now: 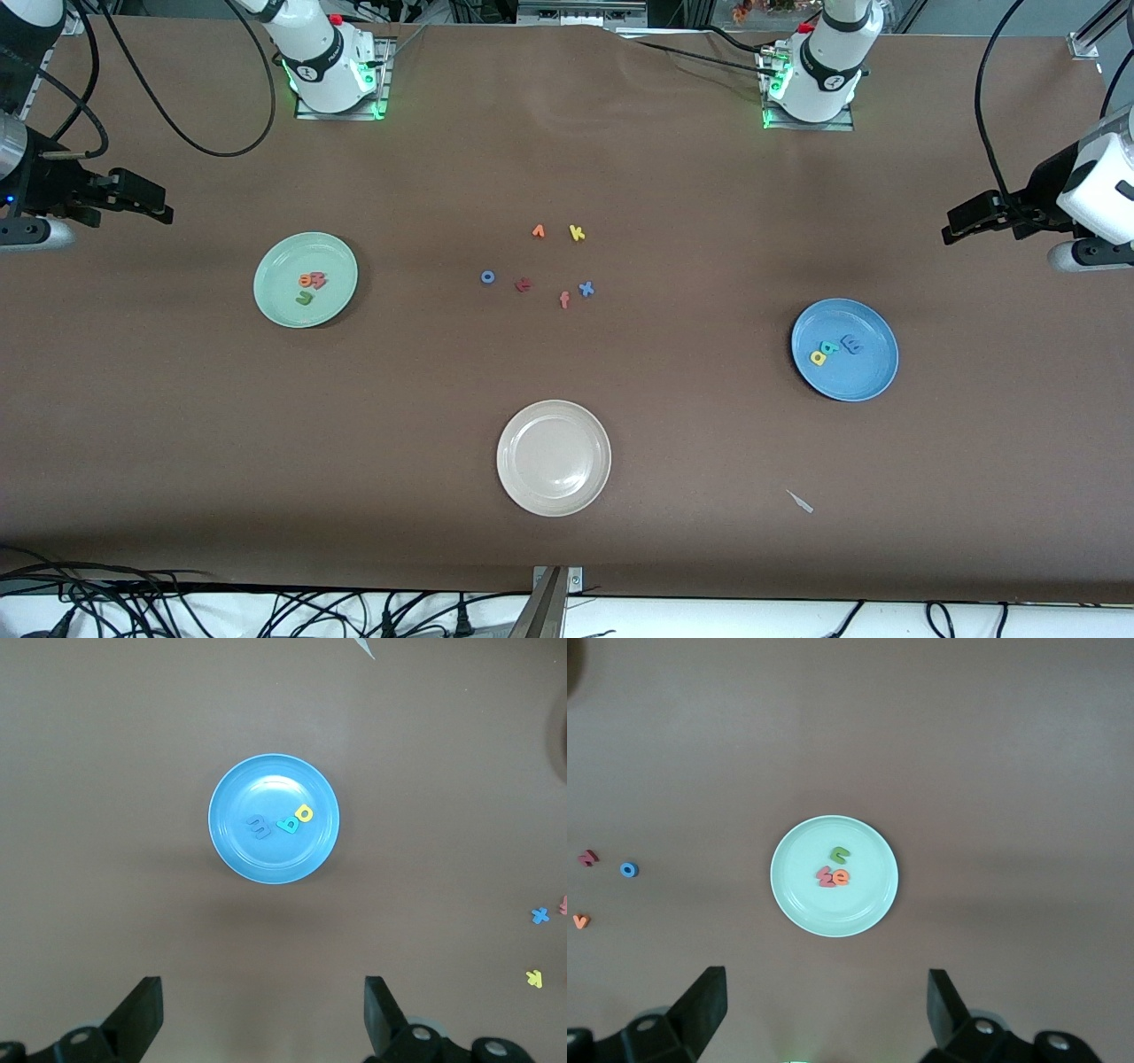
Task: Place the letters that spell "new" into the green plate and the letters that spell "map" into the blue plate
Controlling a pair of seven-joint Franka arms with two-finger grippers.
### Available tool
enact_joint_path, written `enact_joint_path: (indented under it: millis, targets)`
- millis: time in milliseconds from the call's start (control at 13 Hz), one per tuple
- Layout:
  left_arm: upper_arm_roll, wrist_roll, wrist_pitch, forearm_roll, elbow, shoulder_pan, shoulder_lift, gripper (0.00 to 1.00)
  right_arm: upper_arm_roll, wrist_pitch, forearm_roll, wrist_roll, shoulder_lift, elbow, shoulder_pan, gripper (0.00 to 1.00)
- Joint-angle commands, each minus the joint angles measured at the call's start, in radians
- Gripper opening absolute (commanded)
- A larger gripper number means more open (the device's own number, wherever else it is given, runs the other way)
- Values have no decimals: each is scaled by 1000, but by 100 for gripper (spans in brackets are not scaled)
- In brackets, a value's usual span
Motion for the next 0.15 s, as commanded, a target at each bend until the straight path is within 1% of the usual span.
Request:
enact_joint_path:
  millis: [0, 77]
  targets:
    - [2, 24, -22, 19, 29, -4, 8, 100, -2, -11, -4, -3, 1, 17, 1, 100]
    - [2, 24, -22, 19, 26, -4, 8, 100, -2, -13, -3, -3, 1, 19, 1, 100]
